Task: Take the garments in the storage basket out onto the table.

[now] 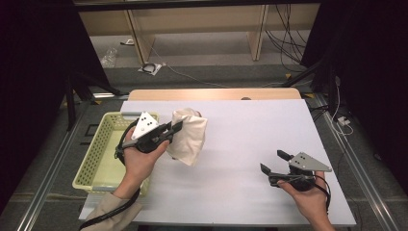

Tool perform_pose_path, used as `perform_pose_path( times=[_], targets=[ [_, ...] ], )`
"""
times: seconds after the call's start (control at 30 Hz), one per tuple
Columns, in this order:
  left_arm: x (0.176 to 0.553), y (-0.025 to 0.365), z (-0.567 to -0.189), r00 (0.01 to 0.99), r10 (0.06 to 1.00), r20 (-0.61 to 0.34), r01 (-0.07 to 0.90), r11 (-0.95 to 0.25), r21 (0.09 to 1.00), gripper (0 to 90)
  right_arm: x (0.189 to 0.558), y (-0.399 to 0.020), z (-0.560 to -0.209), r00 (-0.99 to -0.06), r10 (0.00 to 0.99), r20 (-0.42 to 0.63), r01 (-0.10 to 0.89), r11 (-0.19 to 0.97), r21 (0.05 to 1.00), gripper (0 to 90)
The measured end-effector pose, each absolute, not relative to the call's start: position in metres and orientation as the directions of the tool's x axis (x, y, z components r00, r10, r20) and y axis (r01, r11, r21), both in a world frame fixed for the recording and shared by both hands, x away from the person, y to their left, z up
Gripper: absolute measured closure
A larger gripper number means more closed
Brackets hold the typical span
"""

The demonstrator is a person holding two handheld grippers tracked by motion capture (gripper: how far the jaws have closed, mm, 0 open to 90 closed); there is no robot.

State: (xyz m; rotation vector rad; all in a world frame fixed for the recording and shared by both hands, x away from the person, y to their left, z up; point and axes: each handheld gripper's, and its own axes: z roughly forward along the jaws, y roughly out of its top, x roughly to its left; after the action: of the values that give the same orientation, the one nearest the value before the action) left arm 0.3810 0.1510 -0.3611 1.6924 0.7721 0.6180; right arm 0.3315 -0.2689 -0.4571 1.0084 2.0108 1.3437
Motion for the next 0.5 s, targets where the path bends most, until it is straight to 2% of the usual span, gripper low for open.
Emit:
perform_pose_path(
  times=[0.5],
  targets=[
    [0.3799, 0.1440, -0.3640, 0.663, 0.748, 0.016, 0.177, -0.177, 0.968, 81.1, 0.3317, -0.2691, -0.4571, -0.589, 0.808, -0.016, 0.300, 0.237, 0.924, 21.3]
  ],
)
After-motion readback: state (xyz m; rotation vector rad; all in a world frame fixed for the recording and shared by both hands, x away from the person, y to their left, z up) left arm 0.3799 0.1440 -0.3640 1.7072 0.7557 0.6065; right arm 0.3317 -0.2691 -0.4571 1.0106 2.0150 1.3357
